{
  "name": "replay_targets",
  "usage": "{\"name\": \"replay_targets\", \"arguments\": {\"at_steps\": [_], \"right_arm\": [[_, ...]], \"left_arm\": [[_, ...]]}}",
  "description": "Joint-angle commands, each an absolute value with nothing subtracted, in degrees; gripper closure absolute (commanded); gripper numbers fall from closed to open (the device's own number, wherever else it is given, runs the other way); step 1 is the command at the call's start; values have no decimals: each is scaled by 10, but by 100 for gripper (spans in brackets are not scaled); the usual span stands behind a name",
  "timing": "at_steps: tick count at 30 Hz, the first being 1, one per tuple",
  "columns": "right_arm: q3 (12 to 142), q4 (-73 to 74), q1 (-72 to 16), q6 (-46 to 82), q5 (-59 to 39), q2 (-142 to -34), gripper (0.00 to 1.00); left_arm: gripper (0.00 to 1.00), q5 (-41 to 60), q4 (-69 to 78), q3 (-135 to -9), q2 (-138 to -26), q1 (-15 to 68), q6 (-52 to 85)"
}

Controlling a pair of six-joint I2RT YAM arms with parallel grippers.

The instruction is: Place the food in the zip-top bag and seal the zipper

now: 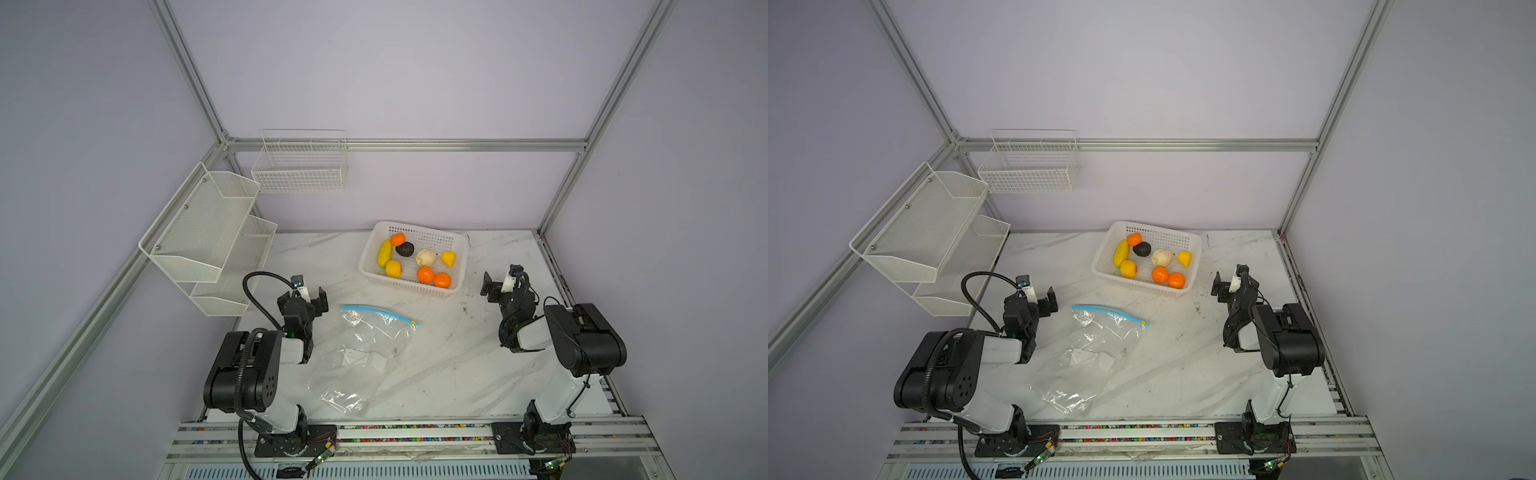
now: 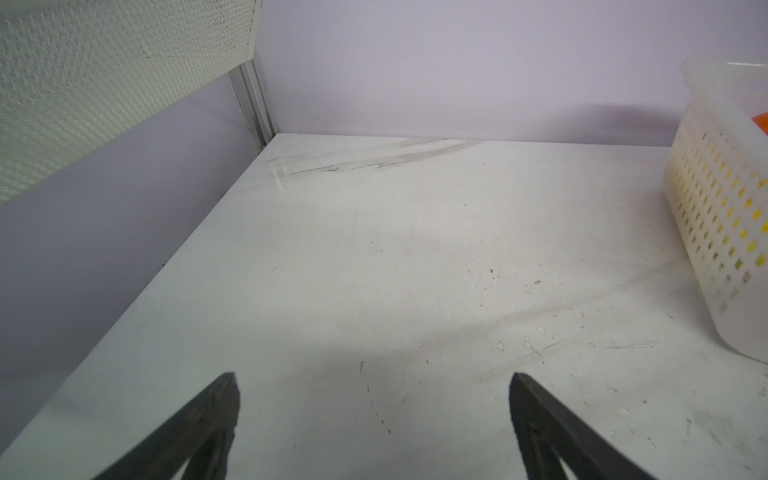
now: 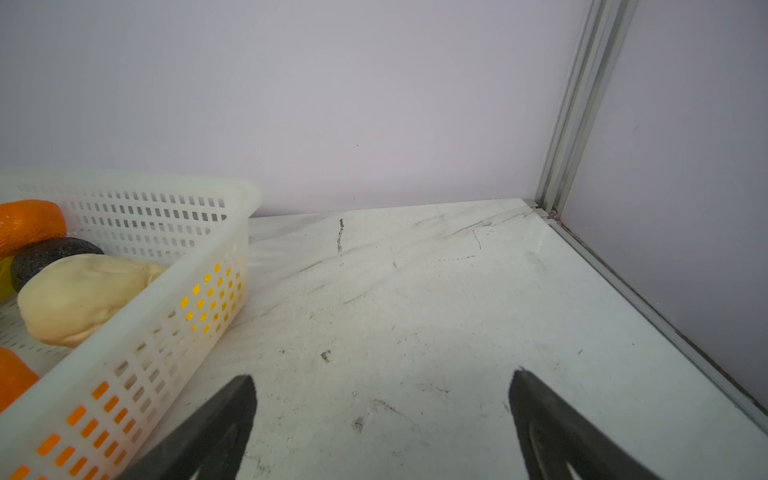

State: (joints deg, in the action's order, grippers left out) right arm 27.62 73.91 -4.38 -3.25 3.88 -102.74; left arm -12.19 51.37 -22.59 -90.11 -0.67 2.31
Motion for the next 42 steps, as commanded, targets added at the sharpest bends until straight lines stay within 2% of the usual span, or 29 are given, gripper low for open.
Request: {"name": "replay_targets", "arguments": {"at_steps": [1, 5, 8, 12, 14, 17, 20, 25, 34, 42], "right_arm": [[271, 760, -40, -30, 53, -1019, 3], [281, 715, -40, -13, 96, -980, 3], [325, 535, -39, 31, 127, -881, 3], [408, 310, -40, 187, 141, -800, 3], [432, 268, -40, 225, 79, -790, 3], [448, 241, -44, 287, 10, -772, 2], [486, 206, -77, 319, -45, -807, 3], [563, 134, -143, 329, -96, -890, 2], [605, 75, -179, 325, -72, -975, 2], [615, 45, -179, 312, -23, -983, 2]], "left_arm": [[0, -129, 545, -214, -897, -5, 17], [0, -194, 543, -206, -870, 0, 35], [0, -187, 487, -210, -815, 0, 33], [0, -113, 285, -301, -732, 4, 51], [0, -74, 193, -362, -728, 8, 109], [0, -3, 69, -472, -770, 16, 197], [0, 55, -37, -581, -839, 26, 234], [0, 119, -87, -699, -916, 51, 278], [0, 217, -138, -860, -1075, 85, 310], [0, 241, -138, -930, -1161, 118, 335]]}}
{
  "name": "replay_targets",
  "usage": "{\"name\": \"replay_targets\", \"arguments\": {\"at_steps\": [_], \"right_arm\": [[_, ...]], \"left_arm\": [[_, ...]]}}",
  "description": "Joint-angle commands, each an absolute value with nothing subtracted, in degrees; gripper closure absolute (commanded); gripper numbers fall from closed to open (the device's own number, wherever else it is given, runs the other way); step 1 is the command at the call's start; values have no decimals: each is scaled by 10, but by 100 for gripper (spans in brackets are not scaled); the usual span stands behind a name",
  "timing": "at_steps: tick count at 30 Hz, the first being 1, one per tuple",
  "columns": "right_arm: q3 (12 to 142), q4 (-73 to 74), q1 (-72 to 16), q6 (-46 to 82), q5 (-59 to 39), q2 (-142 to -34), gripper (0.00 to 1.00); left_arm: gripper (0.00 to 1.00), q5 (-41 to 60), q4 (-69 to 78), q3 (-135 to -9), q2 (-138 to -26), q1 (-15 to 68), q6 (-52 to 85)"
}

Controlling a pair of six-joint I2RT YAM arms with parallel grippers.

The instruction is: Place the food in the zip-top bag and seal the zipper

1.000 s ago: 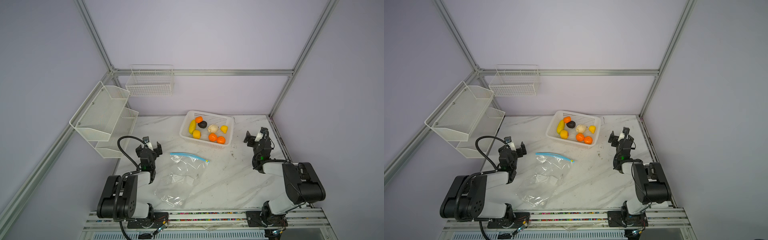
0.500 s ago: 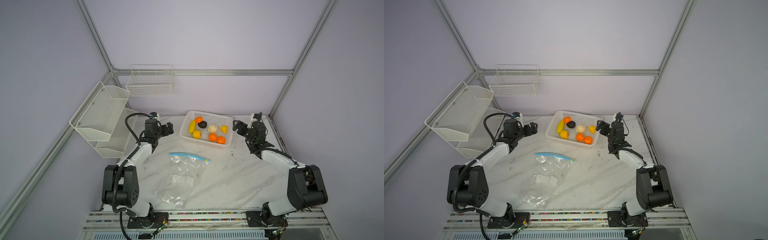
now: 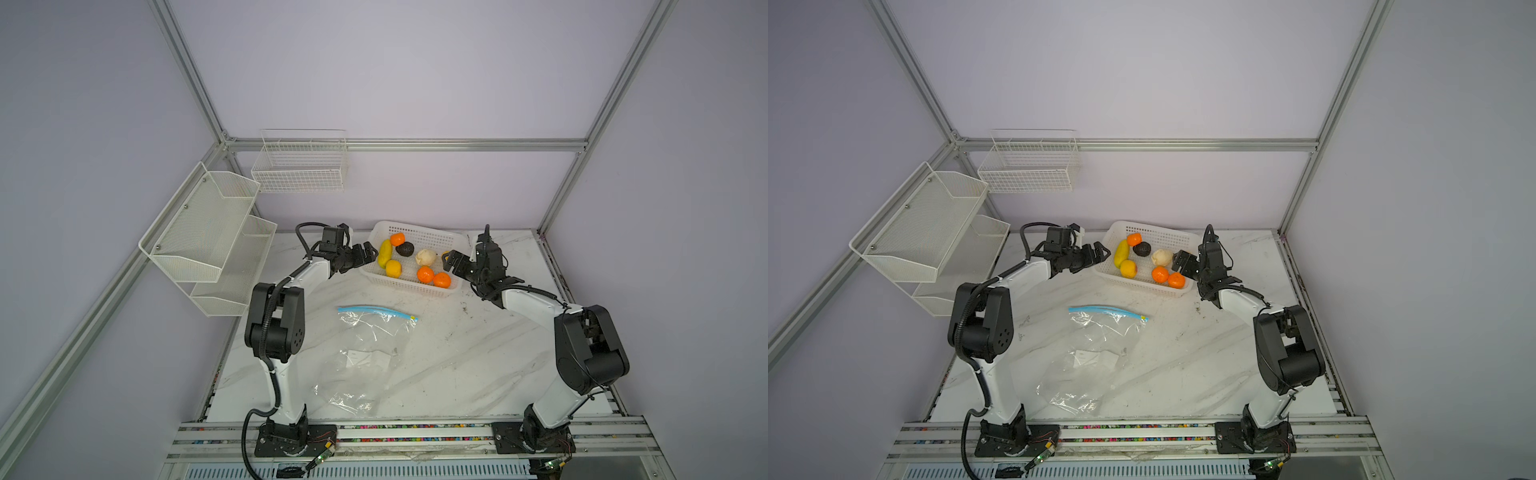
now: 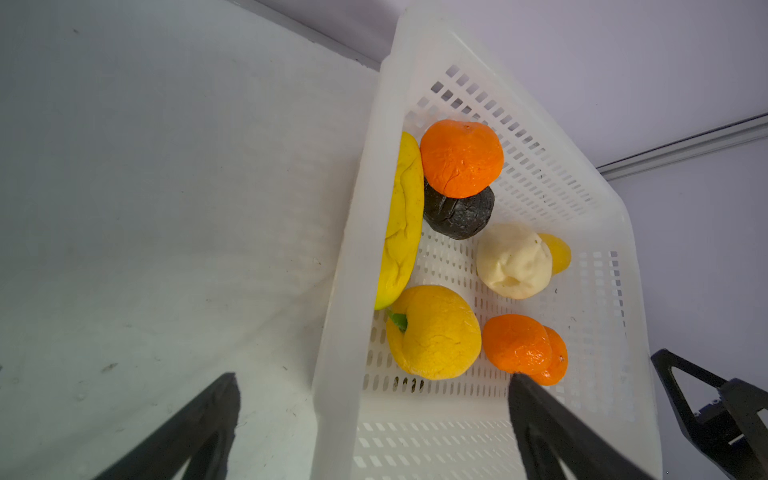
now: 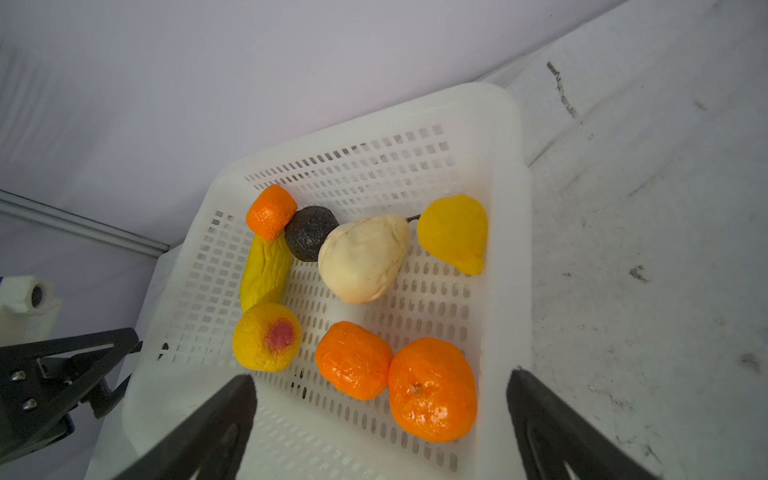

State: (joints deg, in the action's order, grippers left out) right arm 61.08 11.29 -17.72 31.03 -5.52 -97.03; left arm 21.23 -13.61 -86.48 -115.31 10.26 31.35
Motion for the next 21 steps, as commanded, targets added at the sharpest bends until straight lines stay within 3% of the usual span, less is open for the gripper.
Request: {"name": "replay_targets", "arguments": {"at_steps": [1, 16, 21], "right_arm": [[615, 41, -179, 308, -16, -977, 2], [607, 43, -179, 275, 14, -956, 3], [593, 39, -181, 219, -22, -890, 4]], "left_arm": [[0, 244, -137, -940, -1169, 122, 339], [0, 263, -149, -1032, -1241, 184, 330], [0, 234, -195, -1015, -1181, 180, 304]]}}
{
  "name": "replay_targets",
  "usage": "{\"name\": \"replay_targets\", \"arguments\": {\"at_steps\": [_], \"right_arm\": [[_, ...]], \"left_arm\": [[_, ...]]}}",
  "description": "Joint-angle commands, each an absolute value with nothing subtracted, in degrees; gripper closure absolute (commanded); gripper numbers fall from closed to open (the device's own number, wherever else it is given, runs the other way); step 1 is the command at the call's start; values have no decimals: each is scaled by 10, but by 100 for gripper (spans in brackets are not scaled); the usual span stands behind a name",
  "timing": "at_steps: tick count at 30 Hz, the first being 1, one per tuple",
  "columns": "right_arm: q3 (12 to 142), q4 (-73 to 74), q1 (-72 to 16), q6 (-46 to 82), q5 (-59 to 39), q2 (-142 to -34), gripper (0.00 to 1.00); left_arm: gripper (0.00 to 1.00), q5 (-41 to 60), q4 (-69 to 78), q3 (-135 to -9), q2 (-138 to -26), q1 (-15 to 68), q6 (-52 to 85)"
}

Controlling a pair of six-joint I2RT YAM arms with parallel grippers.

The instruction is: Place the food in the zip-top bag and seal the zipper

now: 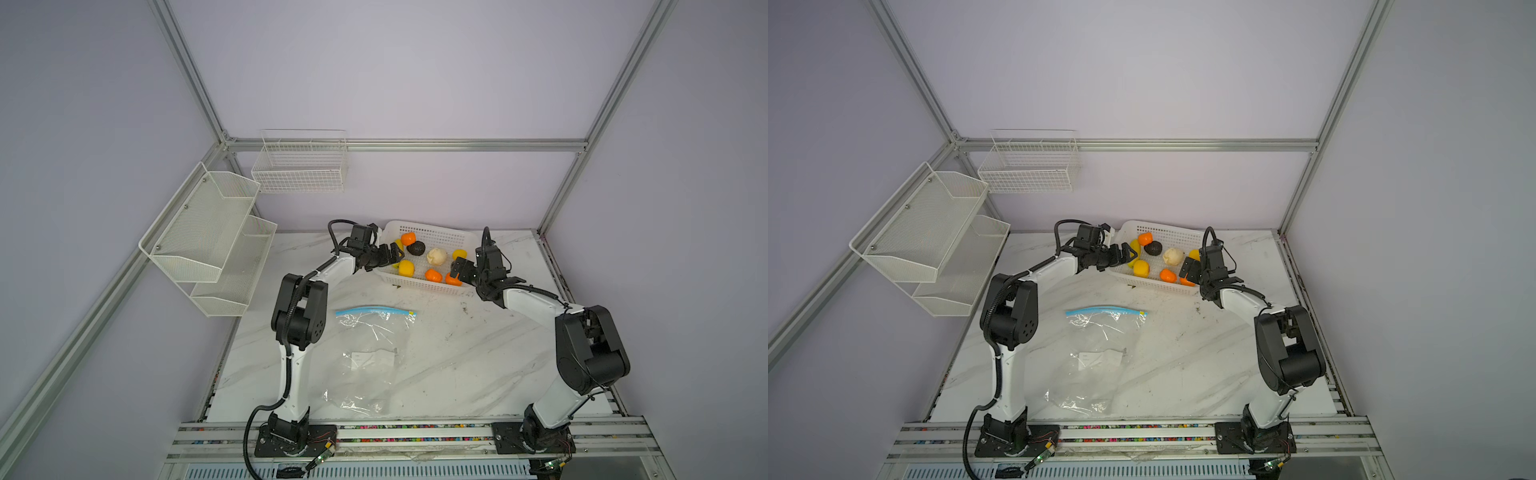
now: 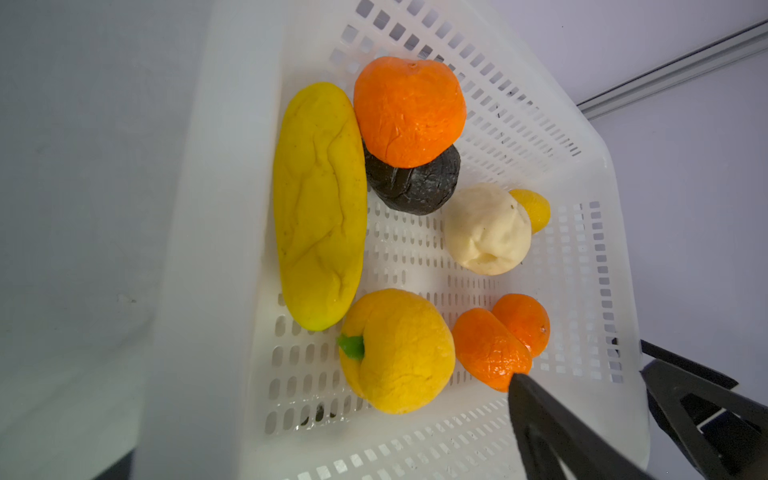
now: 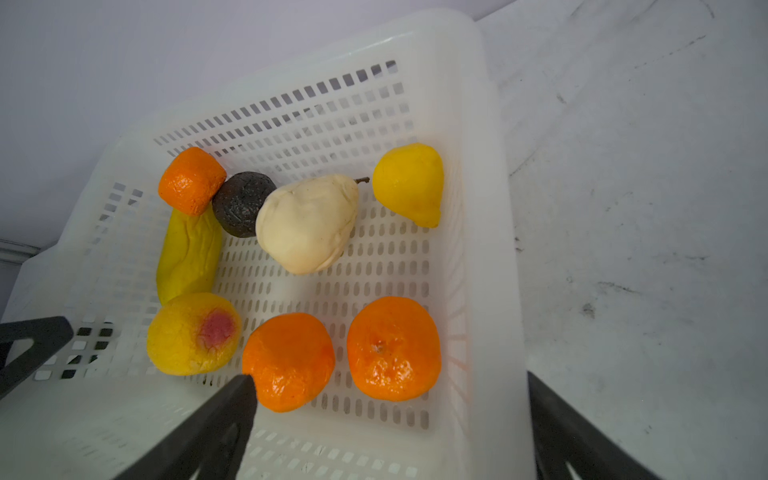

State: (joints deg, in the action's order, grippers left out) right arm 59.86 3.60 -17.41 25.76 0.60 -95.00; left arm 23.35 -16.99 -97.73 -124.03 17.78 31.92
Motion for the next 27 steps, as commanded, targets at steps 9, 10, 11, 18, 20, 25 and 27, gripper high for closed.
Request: {"name": "replay_targets", "arguments": {"at_steps": [9, 10, 11, 18, 20, 25, 27], "right_arm": [[569, 24, -336, 139, -66, -791, 10], [561, 29, -364, 136, -66, -790, 10], [553, 33, -383, 138, -57, -793, 10], [546, 58, -398, 170, 24, -861, 10], [564, 50, -393, 170, 41, -872, 9], [582, 68, -348, 162, 28, -878, 8], [596, 69, -343, 159, 20, -886, 8]], "left_arm": [[0, 206, -301, -790, -912, 181, 279], [0, 207, -316, -760, -875, 191, 276], [0, 204, -325, -722, -846, 202, 280], [0, 171, -184, -589, -796, 223, 291], [0, 200, -196, -650, -868, 225, 286], [0, 215, -202, -760, -944, 245, 280], [0, 211, -198, -787, -952, 245, 278]]}}
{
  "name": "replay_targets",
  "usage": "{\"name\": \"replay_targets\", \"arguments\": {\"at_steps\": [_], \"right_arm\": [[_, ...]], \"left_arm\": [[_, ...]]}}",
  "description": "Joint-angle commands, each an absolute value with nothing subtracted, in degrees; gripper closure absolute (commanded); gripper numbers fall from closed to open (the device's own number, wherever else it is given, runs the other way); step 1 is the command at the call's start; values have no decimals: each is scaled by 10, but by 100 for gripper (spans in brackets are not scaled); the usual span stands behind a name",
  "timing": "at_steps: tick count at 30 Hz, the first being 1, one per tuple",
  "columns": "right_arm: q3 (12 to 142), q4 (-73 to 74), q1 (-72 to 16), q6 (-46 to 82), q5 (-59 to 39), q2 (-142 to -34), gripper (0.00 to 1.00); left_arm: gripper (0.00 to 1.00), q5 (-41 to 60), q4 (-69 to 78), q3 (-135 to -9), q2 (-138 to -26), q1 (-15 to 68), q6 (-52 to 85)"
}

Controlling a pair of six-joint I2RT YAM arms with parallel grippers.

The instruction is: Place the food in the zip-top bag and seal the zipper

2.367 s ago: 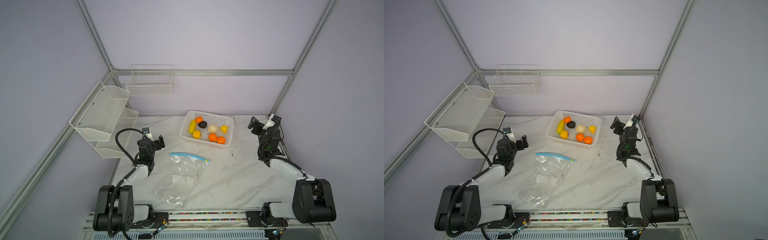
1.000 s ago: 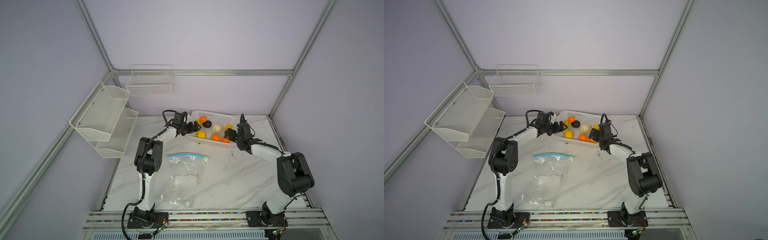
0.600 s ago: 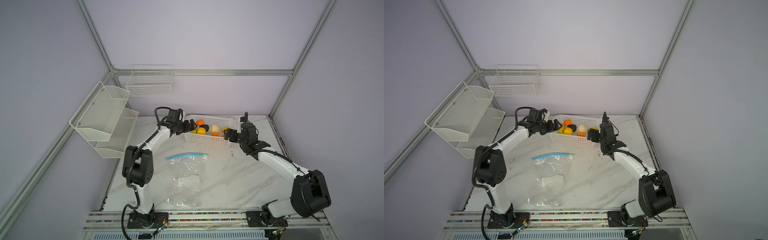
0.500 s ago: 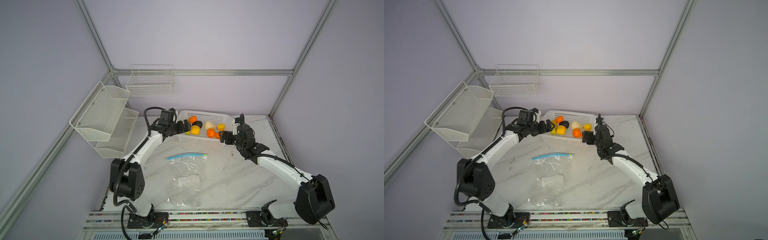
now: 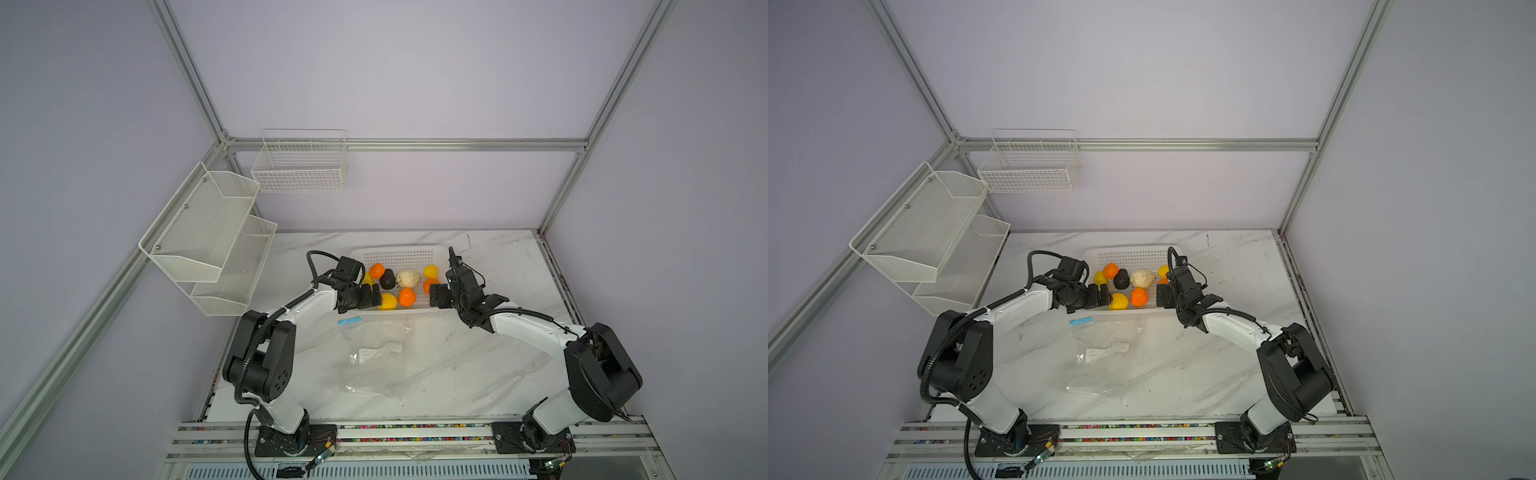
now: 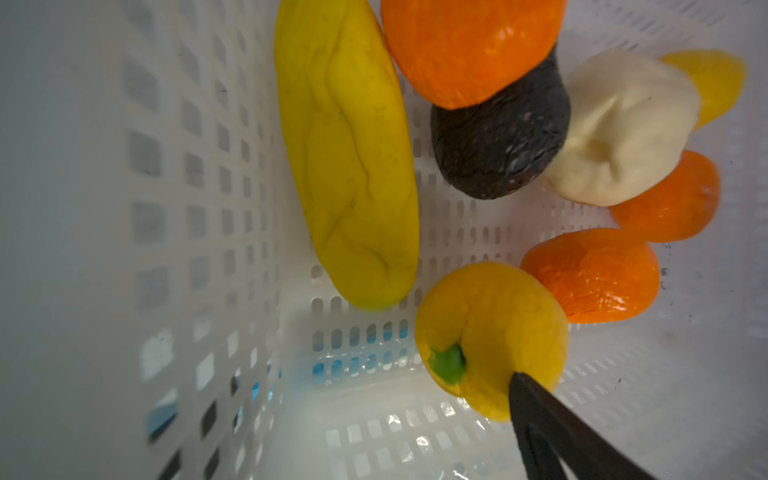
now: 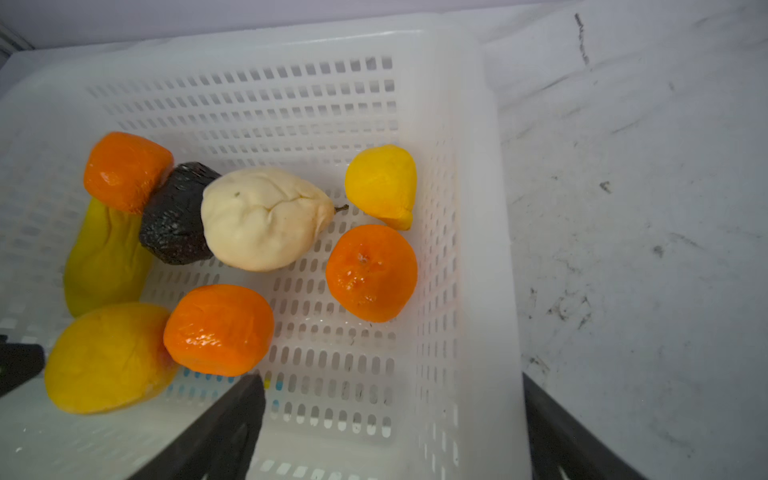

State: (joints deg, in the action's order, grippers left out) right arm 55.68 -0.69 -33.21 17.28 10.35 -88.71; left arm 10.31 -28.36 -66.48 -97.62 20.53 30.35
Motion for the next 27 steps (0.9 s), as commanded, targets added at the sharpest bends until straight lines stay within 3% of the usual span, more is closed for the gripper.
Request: {"name": "replay_targets", "arguments": {"at_steps": [1, 17, 27], "right_arm": [[602, 67, -340, 159, 16, -891, 8], [627, 70, -248, 149, 22, -959, 8], [635, 23, -233, 160, 34, -944, 3]], "left_arm": [[0, 211, -197, -795, -956, 245, 276], [0, 249, -203, -1079, -1220, 267, 284], [0, 148, -233, -1030, -1189, 257, 228]]}}
